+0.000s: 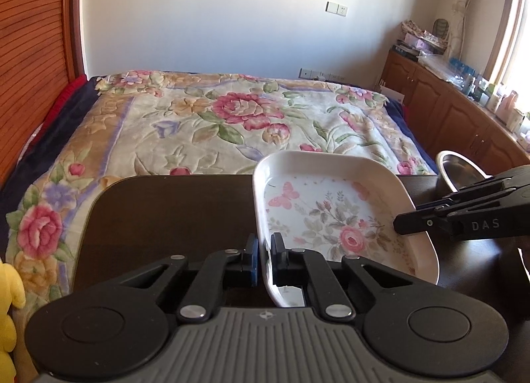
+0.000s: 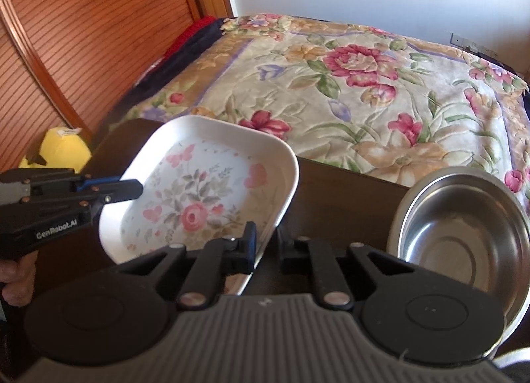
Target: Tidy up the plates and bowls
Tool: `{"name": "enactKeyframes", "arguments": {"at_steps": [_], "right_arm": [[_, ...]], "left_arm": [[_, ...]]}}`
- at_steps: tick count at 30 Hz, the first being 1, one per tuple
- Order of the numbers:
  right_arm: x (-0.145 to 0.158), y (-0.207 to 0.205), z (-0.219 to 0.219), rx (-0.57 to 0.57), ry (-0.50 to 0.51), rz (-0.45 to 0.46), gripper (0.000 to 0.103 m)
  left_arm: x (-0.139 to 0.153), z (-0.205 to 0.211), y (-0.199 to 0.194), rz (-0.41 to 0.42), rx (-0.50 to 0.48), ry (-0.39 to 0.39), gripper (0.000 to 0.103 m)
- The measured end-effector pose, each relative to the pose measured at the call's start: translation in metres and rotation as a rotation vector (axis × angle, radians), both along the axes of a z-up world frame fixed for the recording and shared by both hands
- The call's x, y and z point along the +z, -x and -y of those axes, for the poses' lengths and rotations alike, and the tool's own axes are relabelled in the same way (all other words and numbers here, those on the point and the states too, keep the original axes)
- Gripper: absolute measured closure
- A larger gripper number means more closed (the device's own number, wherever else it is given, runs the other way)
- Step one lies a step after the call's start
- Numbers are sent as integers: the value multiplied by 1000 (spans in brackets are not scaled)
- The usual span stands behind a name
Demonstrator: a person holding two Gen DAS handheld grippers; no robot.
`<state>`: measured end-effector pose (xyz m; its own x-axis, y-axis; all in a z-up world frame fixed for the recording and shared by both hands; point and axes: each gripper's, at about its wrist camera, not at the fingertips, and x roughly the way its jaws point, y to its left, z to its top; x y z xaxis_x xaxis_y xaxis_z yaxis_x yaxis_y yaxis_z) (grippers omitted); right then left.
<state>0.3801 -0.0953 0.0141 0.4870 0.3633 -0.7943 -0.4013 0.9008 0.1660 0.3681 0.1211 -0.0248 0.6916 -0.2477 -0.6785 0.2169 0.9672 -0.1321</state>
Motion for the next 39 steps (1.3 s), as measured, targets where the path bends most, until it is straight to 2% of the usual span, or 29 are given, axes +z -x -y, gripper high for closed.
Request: {"name": "enactKeyframes", "arguments": {"at_steps": [18,28,39], "right_arm": [[44,54,-11,42,-28,84,89],[54,88,-8,60,-26,117,89],[52,123,6,65,-43,129,89]], "left_arm": [[56,-10,72,105,28,-2,95],[64,-10,115,129,34,9,95],[58,0,161,129,29,15,95]]}}
